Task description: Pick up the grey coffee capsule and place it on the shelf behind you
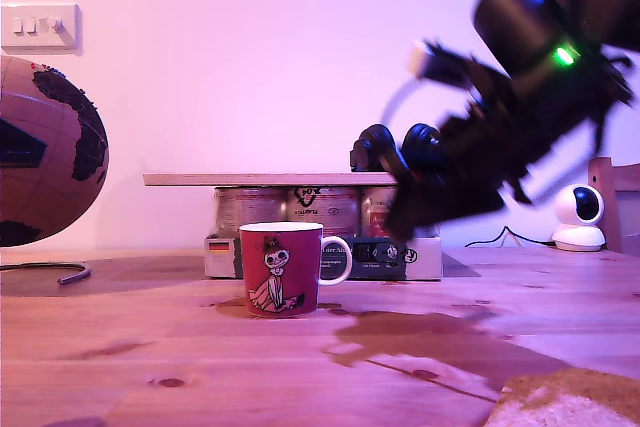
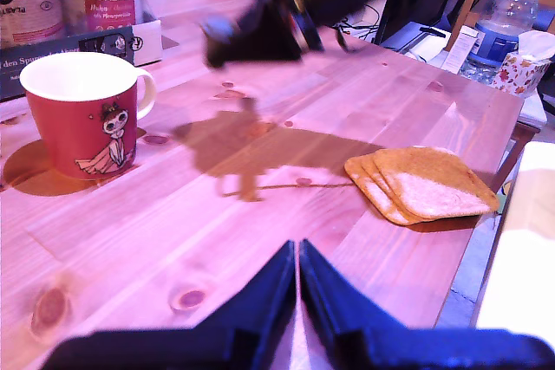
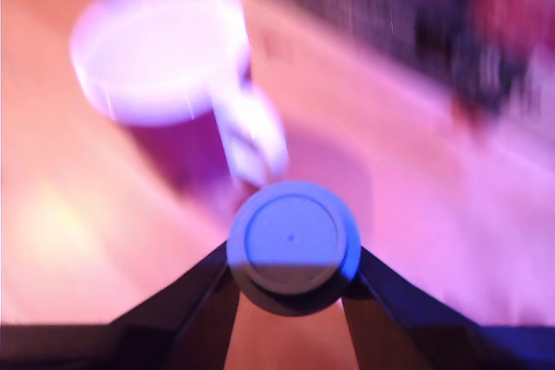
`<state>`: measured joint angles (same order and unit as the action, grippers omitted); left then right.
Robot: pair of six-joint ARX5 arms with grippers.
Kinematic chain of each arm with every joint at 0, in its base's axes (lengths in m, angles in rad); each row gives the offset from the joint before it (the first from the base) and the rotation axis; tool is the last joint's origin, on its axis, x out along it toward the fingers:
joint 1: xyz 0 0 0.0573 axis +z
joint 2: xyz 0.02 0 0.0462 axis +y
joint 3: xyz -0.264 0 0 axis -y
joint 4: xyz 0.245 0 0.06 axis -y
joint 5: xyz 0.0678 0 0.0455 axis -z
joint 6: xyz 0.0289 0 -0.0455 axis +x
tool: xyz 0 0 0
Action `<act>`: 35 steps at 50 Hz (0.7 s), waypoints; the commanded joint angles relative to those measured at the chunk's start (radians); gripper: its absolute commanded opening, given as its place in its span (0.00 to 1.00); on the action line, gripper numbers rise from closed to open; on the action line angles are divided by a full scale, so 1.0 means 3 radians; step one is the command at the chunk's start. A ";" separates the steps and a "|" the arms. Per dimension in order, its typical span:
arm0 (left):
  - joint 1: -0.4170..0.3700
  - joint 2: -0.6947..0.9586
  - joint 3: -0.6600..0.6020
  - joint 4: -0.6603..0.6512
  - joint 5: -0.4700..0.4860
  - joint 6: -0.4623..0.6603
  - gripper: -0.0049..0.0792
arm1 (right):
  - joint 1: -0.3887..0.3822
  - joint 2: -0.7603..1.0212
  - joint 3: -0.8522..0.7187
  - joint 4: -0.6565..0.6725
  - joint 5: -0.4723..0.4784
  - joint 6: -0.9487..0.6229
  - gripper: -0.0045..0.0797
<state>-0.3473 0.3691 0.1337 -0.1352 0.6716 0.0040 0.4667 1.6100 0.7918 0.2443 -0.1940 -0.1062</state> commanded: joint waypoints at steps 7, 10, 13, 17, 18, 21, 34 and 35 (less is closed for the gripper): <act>-0.0013 0.0013 -0.0008 0.0027 0.0001 0.0013 0.04 | 0.0037 -0.0036 0.0305 -0.0042 0.0005 -0.0027 0.41; -0.0013 0.0013 -0.0008 0.0027 0.0001 0.0013 0.04 | 0.0037 -0.0036 0.0411 -0.0051 0.0005 -0.0057 0.41; -0.0013 0.0013 -0.0008 0.0027 0.0001 0.0013 0.04 | 0.0047 -0.0036 0.0530 -0.0090 0.0006 -0.0086 0.41; -0.0013 0.0013 -0.0008 0.0027 0.0001 0.0013 0.04 | 0.0053 -0.0034 0.0679 -0.0128 0.0005 -0.0089 0.41; -0.0013 0.0013 -0.0008 0.0027 0.0001 0.0013 0.04 | 0.0053 -0.0034 0.0718 -0.0145 0.0006 -0.0090 0.41; -0.0013 0.0013 -0.0008 0.0027 0.0001 0.0013 0.04 | 0.0053 -0.0032 0.0820 -0.0188 0.0008 -0.0113 0.41; -0.0013 0.0013 -0.0008 0.0027 0.0001 0.0013 0.04 | 0.0052 0.0057 0.1216 -0.0300 0.0009 -0.0215 0.41; -0.0013 0.0013 -0.0008 0.0027 0.0001 0.0013 0.04 | 0.0052 0.0067 0.1244 -0.0315 0.0009 -0.0224 0.41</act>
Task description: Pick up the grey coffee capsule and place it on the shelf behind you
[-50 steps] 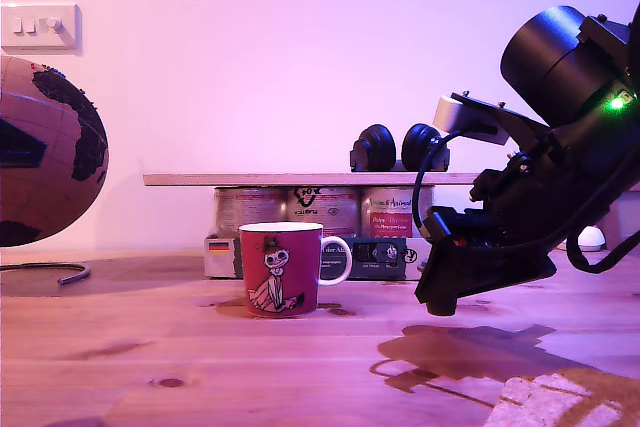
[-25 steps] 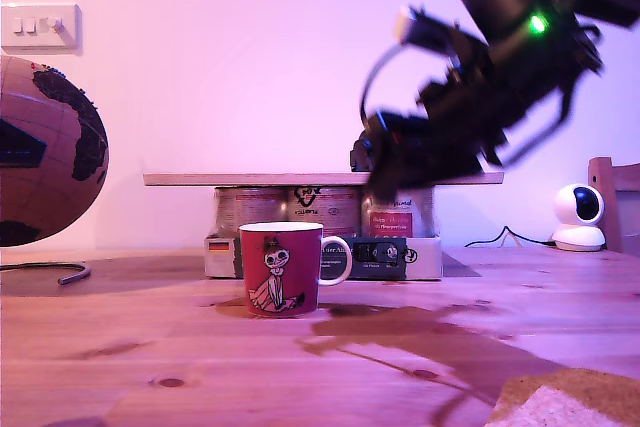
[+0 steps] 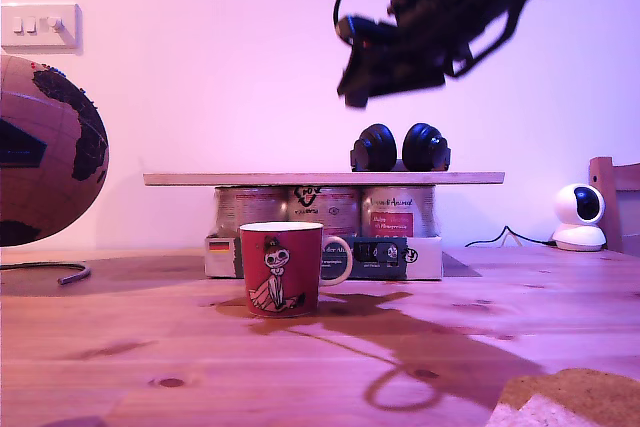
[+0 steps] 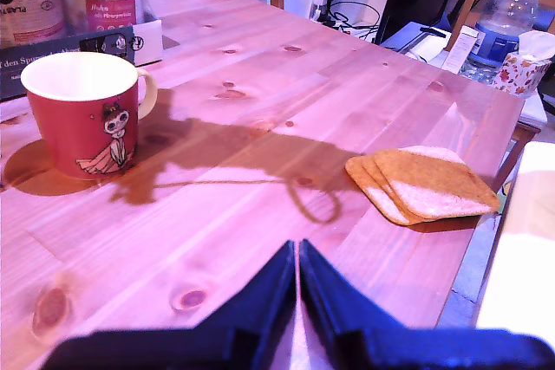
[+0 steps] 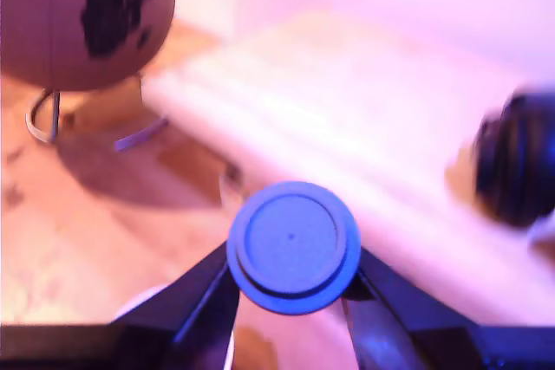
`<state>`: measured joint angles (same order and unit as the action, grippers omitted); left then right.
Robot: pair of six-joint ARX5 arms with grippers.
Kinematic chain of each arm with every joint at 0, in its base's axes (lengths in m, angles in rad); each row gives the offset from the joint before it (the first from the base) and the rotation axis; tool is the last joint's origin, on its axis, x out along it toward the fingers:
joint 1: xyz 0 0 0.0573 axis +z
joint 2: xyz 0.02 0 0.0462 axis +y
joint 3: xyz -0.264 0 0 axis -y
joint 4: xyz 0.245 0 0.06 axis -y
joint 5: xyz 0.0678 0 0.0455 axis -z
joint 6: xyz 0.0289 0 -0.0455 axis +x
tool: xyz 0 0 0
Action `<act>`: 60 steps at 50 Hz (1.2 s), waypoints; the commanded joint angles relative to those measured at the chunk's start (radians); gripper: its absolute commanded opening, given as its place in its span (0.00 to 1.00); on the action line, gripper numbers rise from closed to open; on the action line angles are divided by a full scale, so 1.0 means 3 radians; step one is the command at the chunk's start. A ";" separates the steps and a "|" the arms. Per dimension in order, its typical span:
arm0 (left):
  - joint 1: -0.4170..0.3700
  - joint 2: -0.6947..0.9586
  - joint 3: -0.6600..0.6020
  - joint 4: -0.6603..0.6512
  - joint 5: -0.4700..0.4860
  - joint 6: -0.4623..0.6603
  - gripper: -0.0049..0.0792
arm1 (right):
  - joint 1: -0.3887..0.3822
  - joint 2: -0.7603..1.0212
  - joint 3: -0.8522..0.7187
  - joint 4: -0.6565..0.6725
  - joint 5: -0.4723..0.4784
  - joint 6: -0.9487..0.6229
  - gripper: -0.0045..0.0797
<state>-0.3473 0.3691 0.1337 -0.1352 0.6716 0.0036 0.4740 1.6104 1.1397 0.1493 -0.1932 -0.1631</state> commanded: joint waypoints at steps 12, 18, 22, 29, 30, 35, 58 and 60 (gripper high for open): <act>-0.0013 0.0013 -0.0008 0.0027 0.0001 0.0014 0.04 | 0.0024 0.0334 0.0514 -0.0125 0.0006 -0.0069 0.41; -0.0013 0.0013 -0.0008 0.0027 0.0001 0.0014 0.04 | 0.0024 0.0518 0.0793 -0.0160 0.0006 -0.0069 0.41; -0.0013 0.0013 -0.0008 0.0025 0.0001 0.0014 0.04 | 0.0024 0.0636 0.0982 -0.0196 0.0006 -0.0069 0.41; -0.0013 0.0013 -0.0008 0.0023 0.0001 0.0014 0.04 | 0.0024 0.0829 0.1311 -0.0242 0.0005 -0.0069 0.41; -0.0013 0.0013 -0.0008 0.0022 0.0001 0.0014 0.04 | 0.0024 0.0860 0.1361 -0.0245 0.0005 -0.0069 0.41; -0.0013 0.0013 -0.0008 0.0006 0.0000 0.0014 0.04 | 0.0024 0.1024 0.1633 -0.0287 0.0004 -0.0069 0.41; -0.0013 0.0013 -0.0008 0.0000 0.0000 0.0014 0.04 | -0.0041 0.1595 0.2392 -0.0409 0.0005 -0.0093 0.41; -0.0013 0.0013 -0.0008 0.0000 0.0000 0.0014 0.04 | -0.0050 0.1633 0.2413 -0.0395 0.0005 -0.0093 0.41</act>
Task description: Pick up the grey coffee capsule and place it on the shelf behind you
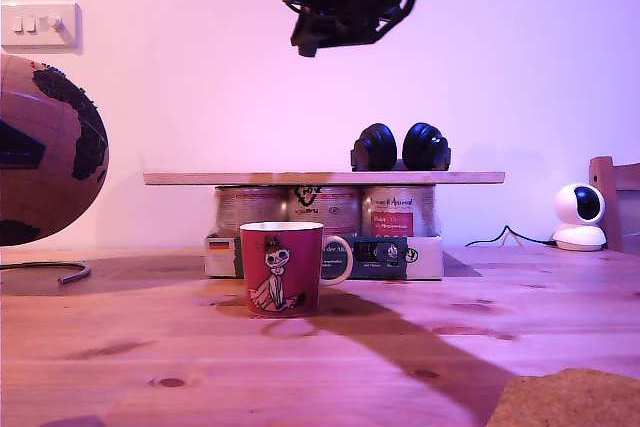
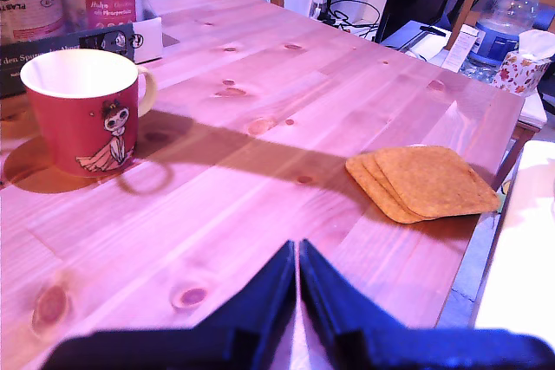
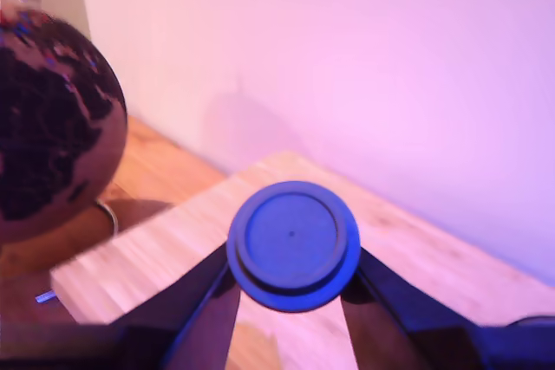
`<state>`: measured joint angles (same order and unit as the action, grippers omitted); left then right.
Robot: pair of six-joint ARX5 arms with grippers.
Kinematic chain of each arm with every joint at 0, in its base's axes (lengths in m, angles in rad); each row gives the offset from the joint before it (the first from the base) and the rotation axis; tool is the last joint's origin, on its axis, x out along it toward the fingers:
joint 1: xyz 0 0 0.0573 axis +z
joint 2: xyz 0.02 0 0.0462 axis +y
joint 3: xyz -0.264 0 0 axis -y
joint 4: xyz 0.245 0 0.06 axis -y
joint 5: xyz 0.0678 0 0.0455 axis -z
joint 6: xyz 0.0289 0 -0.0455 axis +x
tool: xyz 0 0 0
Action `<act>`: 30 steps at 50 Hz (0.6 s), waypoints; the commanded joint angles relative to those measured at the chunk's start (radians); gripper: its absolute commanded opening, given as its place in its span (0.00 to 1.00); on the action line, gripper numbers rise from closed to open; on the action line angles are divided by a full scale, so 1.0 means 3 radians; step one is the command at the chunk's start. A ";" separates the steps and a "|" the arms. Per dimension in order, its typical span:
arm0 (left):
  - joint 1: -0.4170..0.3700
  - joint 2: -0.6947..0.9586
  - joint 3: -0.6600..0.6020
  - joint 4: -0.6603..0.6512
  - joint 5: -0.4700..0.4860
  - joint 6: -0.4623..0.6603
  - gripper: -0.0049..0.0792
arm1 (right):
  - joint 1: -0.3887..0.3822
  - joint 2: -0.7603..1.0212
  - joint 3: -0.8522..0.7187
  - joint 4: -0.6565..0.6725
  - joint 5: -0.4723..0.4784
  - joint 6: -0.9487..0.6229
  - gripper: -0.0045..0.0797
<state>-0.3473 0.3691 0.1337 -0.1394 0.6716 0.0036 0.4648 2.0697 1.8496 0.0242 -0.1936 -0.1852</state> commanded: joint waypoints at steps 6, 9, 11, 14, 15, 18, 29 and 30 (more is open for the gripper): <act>-0.0013 0.0014 -0.0008 0.0014 0.0000 0.0014 0.04 | -0.0052 0.0172 0.0064 0.0051 0.0008 -0.0017 0.41; -0.0013 0.0013 -0.0008 0.0014 0.0000 0.0014 0.04 | -0.0061 0.0215 0.0064 0.0047 0.0008 -0.0015 0.41; -0.0013 0.0014 -0.0008 0.0013 -0.0001 0.0014 0.04 | -0.0078 0.0234 0.0064 0.0025 0.0006 -0.0013 0.41; -0.0013 0.0014 -0.0008 0.0014 -0.0001 0.0014 0.04 | -0.0076 0.0275 0.0064 0.0025 0.0005 -0.0011 0.41; -0.0013 0.0014 -0.0008 0.0014 0.0000 0.0014 0.04 | -0.0076 0.0280 0.0064 0.0024 0.0006 -0.0010 0.41; -0.0013 0.0013 -0.0008 0.0013 0.0000 0.0014 0.04 | -0.0076 0.0320 0.0064 0.0031 0.0006 -0.0009 0.41; -0.0013 0.0013 -0.0008 -0.0004 -0.0003 0.0014 0.04 | -0.0076 0.0481 0.0064 0.0025 0.0005 0.0008 0.41; -0.0011 0.0013 -0.0008 -0.0005 -0.0003 0.0014 0.04 | -0.0076 0.0488 0.0064 0.0024 0.0005 0.0008 0.41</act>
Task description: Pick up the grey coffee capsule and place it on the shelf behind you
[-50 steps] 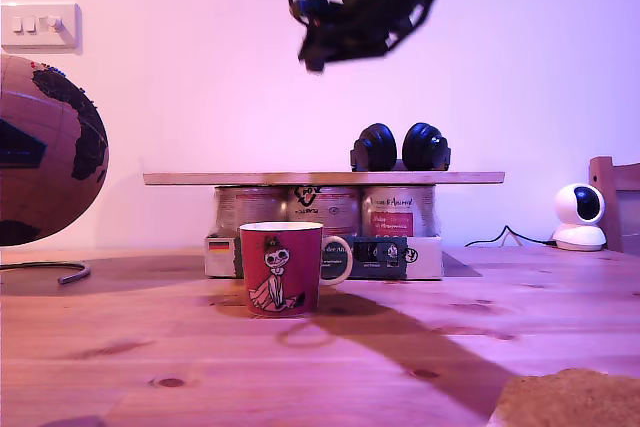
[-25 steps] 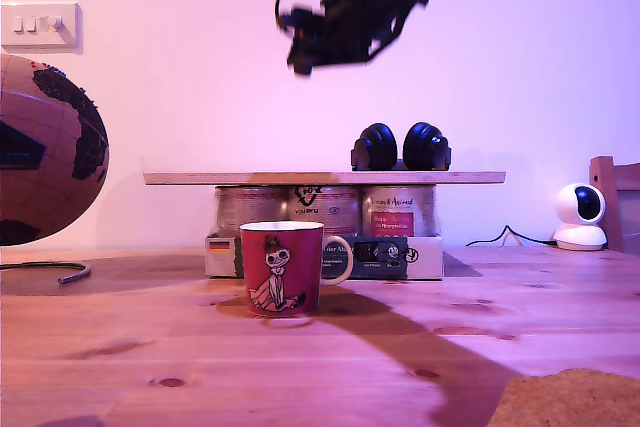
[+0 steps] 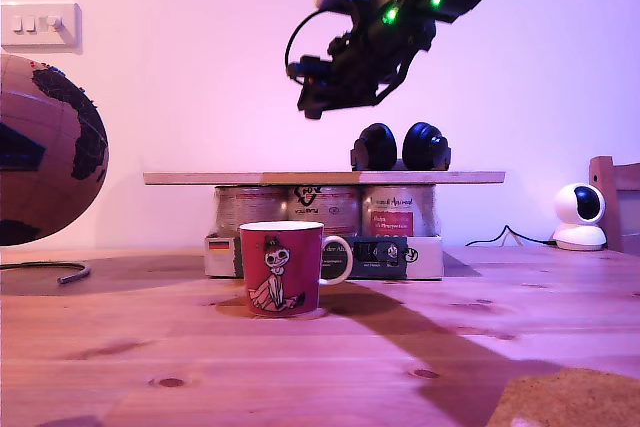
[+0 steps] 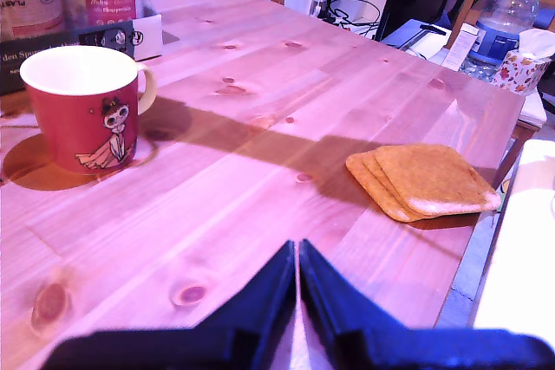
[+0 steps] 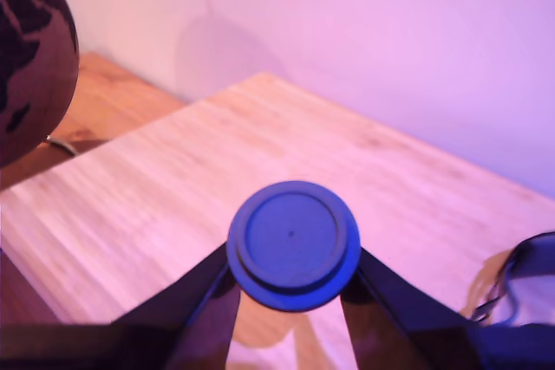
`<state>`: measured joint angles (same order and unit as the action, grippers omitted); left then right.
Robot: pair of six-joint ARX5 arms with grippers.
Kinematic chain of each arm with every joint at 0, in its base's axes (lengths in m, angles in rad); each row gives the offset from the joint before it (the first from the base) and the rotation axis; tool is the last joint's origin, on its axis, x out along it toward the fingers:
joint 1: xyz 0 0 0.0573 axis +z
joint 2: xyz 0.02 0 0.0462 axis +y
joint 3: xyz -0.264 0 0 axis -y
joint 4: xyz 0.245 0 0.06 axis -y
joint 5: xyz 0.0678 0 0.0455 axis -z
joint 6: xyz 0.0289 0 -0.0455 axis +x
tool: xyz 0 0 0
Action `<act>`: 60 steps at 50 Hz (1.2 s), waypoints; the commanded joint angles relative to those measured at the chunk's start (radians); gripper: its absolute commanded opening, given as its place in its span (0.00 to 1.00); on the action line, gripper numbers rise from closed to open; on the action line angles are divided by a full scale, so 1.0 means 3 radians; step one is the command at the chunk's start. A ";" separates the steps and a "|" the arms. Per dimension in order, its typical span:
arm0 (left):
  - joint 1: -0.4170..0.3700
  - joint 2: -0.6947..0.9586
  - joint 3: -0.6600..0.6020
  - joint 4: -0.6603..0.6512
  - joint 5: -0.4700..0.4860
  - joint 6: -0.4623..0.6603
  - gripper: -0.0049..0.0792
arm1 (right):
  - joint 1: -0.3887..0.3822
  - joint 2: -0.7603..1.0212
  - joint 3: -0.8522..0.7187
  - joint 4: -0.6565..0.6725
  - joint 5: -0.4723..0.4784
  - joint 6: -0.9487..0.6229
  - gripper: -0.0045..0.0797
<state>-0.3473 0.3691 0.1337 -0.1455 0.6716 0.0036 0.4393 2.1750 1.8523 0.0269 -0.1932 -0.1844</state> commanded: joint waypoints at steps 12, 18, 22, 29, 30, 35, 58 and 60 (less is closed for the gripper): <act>-0.0013 0.0014 -0.0008 0.0010 -0.0020 0.0014 0.04 | 0.0009 0.0258 0.0055 -0.0009 0.0005 0.0009 0.41; -0.0011 0.0013 -0.0008 0.0010 -0.0025 0.0014 0.04 | 0.0009 0.0327 0.0055 -0.0041 0.0005 0.0015 0.41; -0.0011 0.0014 -0.0008 0.0010 -0.0028 0.0015 0.04 | 0.0009 0.0353 0.0055 -0.0060 0.0005 0.0015 0.41; -0.0011 0.0013 -0.0008 0.0011 -0.0037 0.0015 0.04 | 0.0010 0.0359 0.0055 -0.0066 0.0004 0.0014 0.41; -0.0011 0.0014 -0.0008 0.0011 -0.0038 0.0015 0.04 | 0.0009 0.0359 0.0055 -0.0067 0.0005 0.0014 0.41; -0.0011 0.0014 -0.0008 0.0011 -0.0061 0.0014 0.04 | 0.0009 0.0359 0.0055 -0.0095 0.0006 0.0014 0.41; -0.0011 0.0013 -0.0008 0.0011 -0.0062 0.0014 0.04 | 0.0018 0.0343 0.0069 -0.0215 0.0064 0.0014 0.64; -0.0011 0.0013 -0.0008 0.0010 -0.0062 0.0014 0.04 | 0.0019 0.0331 0.0079 -0.0277 0.0070 0.0015 0.64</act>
<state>-0.3473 0.3691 0.1337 -0.1505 0.6529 0.0040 0.4400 2.2673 1.8587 -0.0402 -0.1749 -0.1825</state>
